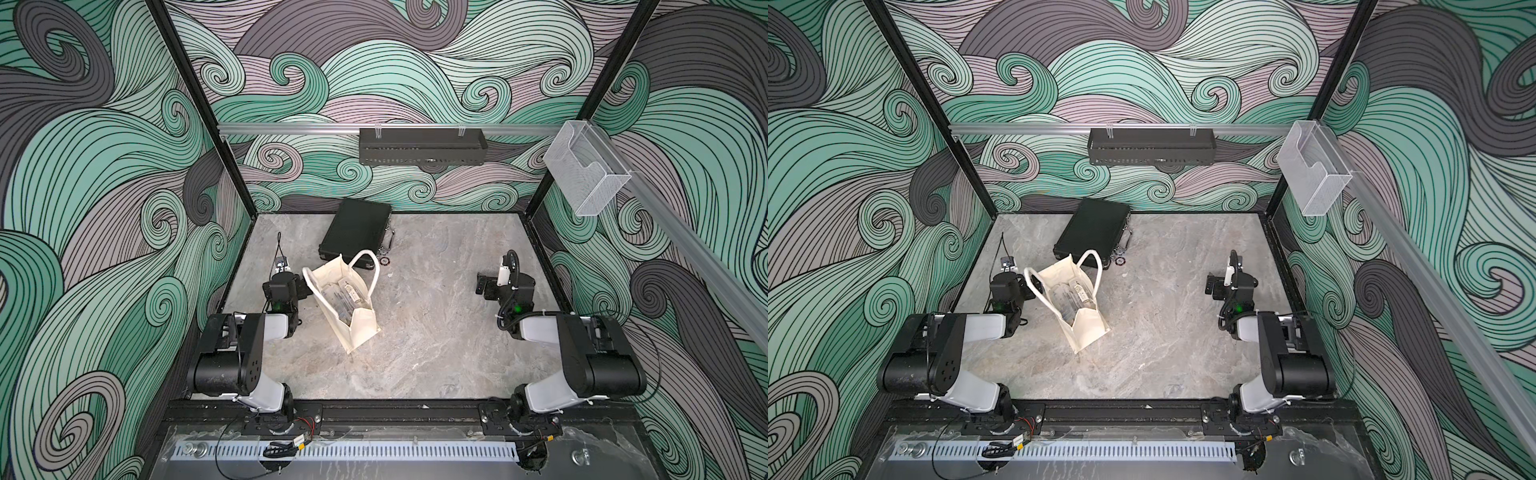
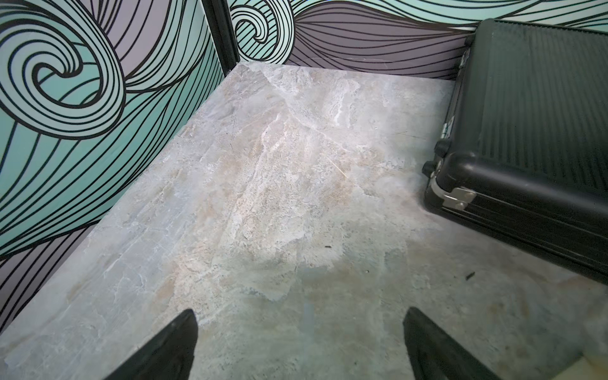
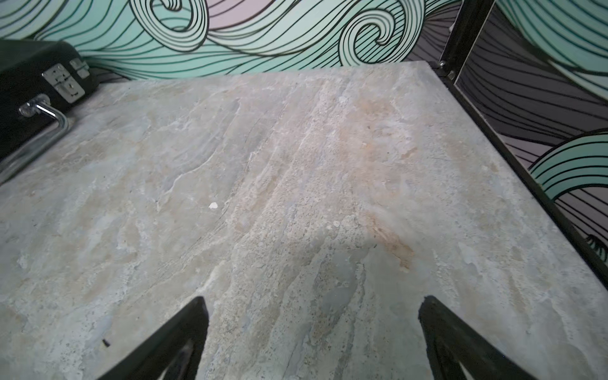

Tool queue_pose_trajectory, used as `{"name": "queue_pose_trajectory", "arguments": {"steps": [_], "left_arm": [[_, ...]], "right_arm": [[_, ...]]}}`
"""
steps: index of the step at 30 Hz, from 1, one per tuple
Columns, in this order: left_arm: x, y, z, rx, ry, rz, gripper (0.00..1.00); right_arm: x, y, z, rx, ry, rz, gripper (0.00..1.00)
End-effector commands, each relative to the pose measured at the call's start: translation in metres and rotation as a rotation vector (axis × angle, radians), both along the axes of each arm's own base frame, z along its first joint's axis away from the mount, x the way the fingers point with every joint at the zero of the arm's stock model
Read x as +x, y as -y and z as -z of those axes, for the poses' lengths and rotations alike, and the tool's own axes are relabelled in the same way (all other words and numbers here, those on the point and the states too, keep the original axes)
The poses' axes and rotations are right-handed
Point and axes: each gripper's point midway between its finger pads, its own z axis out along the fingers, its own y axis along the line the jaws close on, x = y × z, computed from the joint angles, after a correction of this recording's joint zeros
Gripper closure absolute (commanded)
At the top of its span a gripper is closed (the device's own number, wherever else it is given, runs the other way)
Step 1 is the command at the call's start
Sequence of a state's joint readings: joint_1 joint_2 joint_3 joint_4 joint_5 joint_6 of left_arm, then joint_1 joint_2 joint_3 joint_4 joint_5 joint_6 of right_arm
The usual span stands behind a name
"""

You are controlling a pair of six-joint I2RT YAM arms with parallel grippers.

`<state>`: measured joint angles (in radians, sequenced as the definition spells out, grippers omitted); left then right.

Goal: Put the compass set into the canvas bag
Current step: Reset both arms

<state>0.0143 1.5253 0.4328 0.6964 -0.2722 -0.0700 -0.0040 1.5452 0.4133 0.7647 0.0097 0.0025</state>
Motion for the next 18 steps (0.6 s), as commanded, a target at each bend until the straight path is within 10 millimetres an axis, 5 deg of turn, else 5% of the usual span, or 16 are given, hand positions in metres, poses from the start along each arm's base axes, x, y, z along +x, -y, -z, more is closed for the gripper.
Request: {"name": "queue_pose_trajectory", "arguments": {"steps": [1,18], "left_arm": [[0.0074,0.0025,-0.0091,0.002,0.021,0.009,0.01],[0.0077,0.0023,-0.0097,0.001,0.023,0.008,0.01]], "right_arm": [[0.0055,-0.0068,-0.0173,-0.018,0.081,-0.045,0.01],[0.0067,-0.0084,-0.0160,-0.055,0.071,-0.027,0.01]]}}
